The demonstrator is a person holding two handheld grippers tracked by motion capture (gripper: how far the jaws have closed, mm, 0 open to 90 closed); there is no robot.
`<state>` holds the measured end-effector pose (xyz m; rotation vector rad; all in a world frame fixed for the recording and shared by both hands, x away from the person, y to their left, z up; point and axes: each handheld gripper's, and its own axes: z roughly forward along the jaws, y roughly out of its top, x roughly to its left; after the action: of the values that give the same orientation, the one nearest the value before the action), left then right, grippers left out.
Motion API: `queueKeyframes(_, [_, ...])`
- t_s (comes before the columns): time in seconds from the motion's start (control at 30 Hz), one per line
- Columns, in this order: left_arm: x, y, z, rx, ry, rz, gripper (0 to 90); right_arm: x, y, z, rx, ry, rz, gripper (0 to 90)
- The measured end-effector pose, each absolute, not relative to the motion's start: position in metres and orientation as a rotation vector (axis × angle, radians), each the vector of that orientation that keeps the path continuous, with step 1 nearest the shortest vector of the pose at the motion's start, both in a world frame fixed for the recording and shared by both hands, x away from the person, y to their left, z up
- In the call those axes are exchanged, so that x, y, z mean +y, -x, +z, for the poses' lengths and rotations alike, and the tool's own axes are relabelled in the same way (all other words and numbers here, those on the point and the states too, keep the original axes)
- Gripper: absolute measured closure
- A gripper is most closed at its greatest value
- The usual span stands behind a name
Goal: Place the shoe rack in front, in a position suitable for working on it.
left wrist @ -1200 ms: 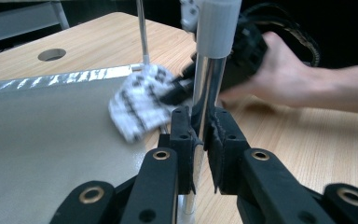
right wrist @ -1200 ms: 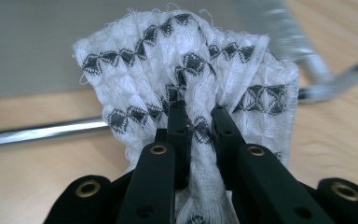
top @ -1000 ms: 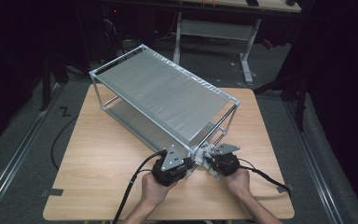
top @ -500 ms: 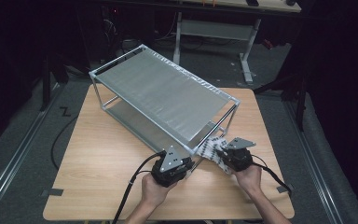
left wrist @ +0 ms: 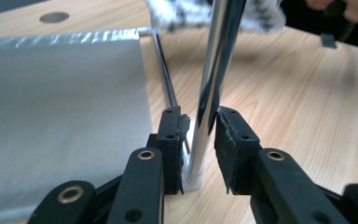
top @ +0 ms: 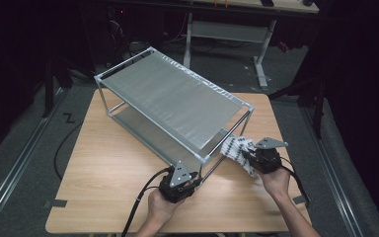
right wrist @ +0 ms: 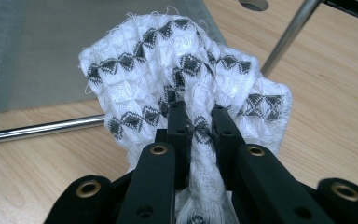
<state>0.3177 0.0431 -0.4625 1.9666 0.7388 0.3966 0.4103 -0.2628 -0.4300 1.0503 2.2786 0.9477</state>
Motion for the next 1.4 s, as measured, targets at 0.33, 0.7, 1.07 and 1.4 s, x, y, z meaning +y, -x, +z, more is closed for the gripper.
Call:
queueKeyframes(0.33, [0.040, -0.317, -0.483, 0.762, -2.002, 0.378, 73.5, -0.278, -0.417, -0.406, 2.229, -1.067, 0.958, 81.7])
queueKeyframes(0.7, [0.037, -0.319, -0.492, 0.773, -2.030, 0.370, 80.1, -0.291, -0.428, -0.373, 2.201, -1.068, 0.934, 81.8])
queueKeyframes(1.07, [0.037, -0.318, -0.493, 0.780, -2.019, 0.371, 80.7, -0.302, -0.429, -0.337, 2.138, -1.070, 0.948, 81.8])
queueKeyframes(1.4, [0.038, -0.317, -0.494, 0.776, -2.018, 0.366, 80.8, -0.302, -0.435, -0.288, 2.060, -1.028, 0.980, 81.9])
